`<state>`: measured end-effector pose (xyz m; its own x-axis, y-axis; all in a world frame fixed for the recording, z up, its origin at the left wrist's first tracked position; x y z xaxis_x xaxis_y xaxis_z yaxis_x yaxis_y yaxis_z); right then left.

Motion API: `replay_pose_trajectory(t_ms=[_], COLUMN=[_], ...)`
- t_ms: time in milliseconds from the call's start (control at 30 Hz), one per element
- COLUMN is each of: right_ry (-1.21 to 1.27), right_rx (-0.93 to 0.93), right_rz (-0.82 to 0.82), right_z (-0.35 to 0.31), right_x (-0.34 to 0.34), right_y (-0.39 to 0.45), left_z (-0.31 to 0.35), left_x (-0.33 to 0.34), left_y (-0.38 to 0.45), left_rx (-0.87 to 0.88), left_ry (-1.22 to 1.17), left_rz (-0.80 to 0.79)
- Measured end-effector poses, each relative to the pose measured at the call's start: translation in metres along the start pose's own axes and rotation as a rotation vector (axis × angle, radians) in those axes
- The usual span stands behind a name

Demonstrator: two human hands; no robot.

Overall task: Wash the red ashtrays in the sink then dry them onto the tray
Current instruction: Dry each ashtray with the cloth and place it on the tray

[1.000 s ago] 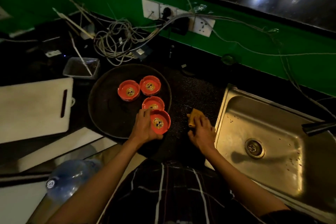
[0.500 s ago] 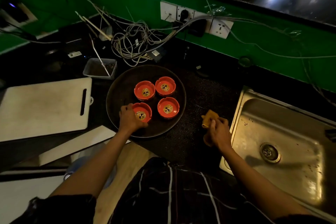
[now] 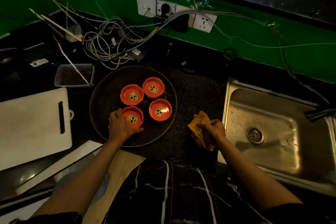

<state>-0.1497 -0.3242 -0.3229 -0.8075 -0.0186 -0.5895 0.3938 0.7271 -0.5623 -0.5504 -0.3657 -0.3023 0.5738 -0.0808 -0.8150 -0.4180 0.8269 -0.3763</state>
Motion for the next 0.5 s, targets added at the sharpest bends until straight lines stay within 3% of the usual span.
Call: replay_pose_trajectory(t_ms=[67,133,200,267,333,400,500], right_ry=[0.043,0.099,0.143,0.157,0.167,0.170,0.126], right_rx=[-0.015,-0.028,-0.060,-0.096,-0.098,-0.077,-0.067], right_rz=[0.013,0.018,0.022,0.021,0.028,0.040,0.047], right_z=[0.002,0.000,0.000,0.000,0.004,0.008,0.011], right_x=[0.002,0.002,0.002,0.002,0.001,0.000,0.000], right_y=[-0.006,-0.016,-0.022,-0.030,-0.037,-0.046,-0.060], left_z=[0.005,0.025,0.056,0.086,0.108,0.126,0.146], left_x=[-0.006,-0.012,-0.008,0.011,0.039,0.067,0.101], left_y=[-0.011,-0.028,-0.042,-0.051,-0.053,-0.055,-0.051], left_rx=[0.108,0.346,0.624,0.765,0.684,0.496,0.366], left_ry=[-0.007,-0.118,-0.220,-0.275,-0.346,-0.407,-0.421], left_rz=[0.129,0.255,0.183,-0.055,-0.336,-0.576,-0.688])
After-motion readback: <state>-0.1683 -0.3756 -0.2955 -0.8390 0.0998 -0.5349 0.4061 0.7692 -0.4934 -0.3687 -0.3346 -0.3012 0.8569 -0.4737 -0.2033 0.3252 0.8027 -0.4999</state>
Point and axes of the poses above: each hand's wrist, its own y-axis towards the middle knuckle, its own x-axis out of the palm, z = x × y, the point moved 4 cm from there along y, towards the middle knuckle, and after that the axes turned 3 degrees about z, right-handed, at the moved point
